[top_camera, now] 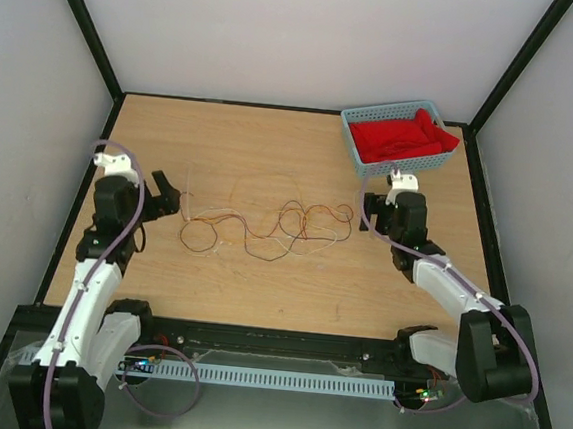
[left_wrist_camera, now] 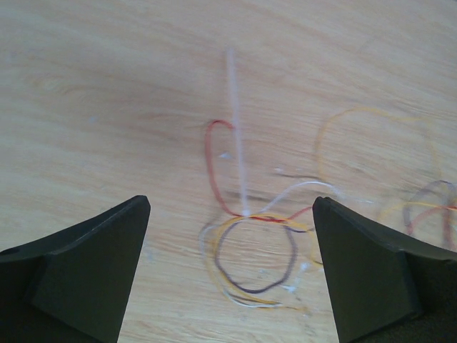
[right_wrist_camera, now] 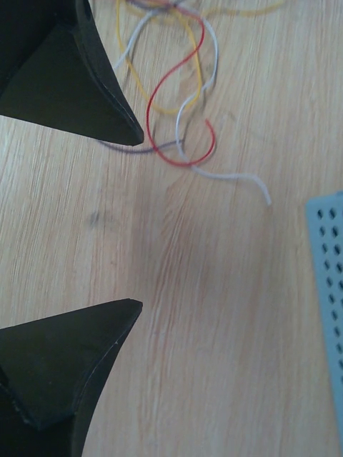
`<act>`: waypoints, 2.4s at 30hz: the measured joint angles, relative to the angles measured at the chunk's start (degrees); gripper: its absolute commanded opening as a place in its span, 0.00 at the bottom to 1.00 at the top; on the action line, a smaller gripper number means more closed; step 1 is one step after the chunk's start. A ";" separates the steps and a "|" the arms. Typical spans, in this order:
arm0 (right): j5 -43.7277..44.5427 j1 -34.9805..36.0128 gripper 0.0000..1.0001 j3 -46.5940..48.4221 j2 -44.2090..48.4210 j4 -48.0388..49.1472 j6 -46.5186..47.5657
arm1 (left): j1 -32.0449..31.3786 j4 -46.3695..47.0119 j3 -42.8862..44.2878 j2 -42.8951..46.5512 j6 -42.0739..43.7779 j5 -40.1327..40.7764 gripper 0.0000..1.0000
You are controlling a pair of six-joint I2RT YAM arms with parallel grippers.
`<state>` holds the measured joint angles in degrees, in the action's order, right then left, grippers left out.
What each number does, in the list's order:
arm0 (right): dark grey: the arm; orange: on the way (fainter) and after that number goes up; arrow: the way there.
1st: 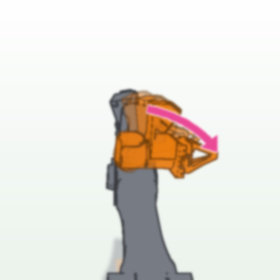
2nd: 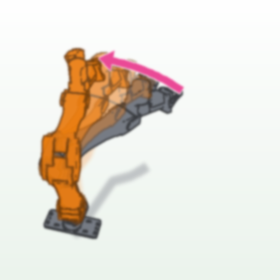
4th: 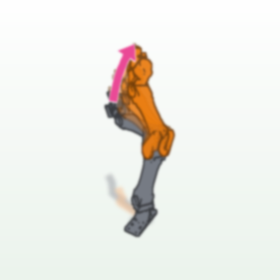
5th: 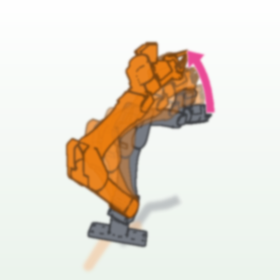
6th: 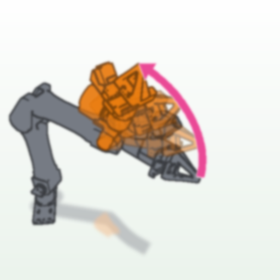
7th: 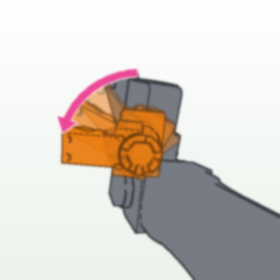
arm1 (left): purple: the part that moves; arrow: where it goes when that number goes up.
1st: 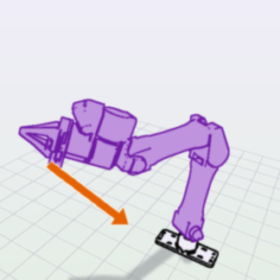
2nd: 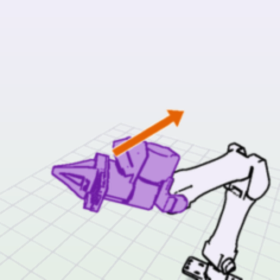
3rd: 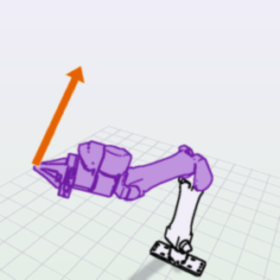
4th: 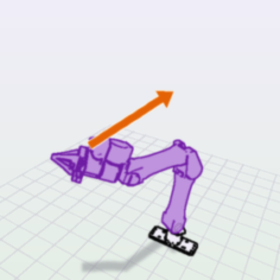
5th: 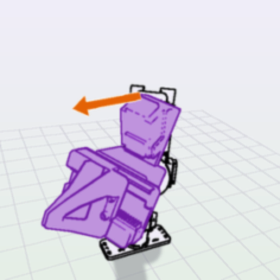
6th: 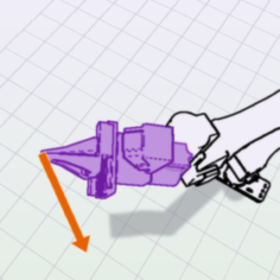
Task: Zip-tie the wires
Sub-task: Place the cable at the center of the board, then reset both arms
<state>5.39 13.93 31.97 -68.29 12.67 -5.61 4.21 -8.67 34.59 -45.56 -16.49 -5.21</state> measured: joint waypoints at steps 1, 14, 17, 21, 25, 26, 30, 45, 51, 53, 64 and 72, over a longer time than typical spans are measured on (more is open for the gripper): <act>1.22 -0.11 0.99 -1.88 0.07 2.47 0.00 | 0.00 1.27 -2.36 1.07 -0.02 1.88 0.99; 10.51 -0.85 0.99 -14.51 -6.54 27.93 1.18 | 1.33 9.35 -13.57 -4.85 0.09 19.12 0.99; 10.95 -0.85 0.99 -16.11 -7.58 32.48 1.95 | 2.47 12.41 -14.64 -7.30 0.81 17.79 0.99; 11.85 -0.85 0.99 -18.29 -9.01 41.35 3.93 | 2.91 17.20 -17.22 -9.09 2.45 15.17 0.99; 12.24 -0.85 0.99 -21.66 -16.87 54.60 5.49 | 2.91 20.48 -19.19 -9.11 3.98 12.52 0.99; 12.24 -0.85 0.99 -22.14 -17.75 54.31 5.64 | 2.91 21.31 -19.63 -8.94 4.37 11.82 0.99; 12.28 -0.85 0.99 -22.45 -18.23 57.88 6.12 | 2.86 23.17 -21.53 -6.21 5.18 9.18 0.99; 12.22 -0.85 0.99 -22.34 -17.97 59.91 6.95 | 0.28 21.99 -27.82 11.13 8.22 7.74 0.99; 12.22 -0.85 0.99 -22.34 -17.97 59.91 6.95 | -0.98 19.85 -28.35 16.11 10.54 5.38 0.99; 12.22 -0.85 0.99 -22.34 -17.97 59.91 6.95 | -1.51 19.34 -28.76 18.51 11.15 4.83 0.99; 12.22 -0.85 0.99 -22.34 -17.97 59.91 6.95 | -3.04 11.93 -30.47 31.93 12.15 5.86 0.99; 12.22 -0.85 0.99 -22.34 -17.97 59.91 6.95 | -3.08 6.64 -30.95 39.82 12.15 6.62 0.99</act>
<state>17.61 13.08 9.63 -86.26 72.58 1.34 1.13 -2.02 3.64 -5.74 -4.34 1.41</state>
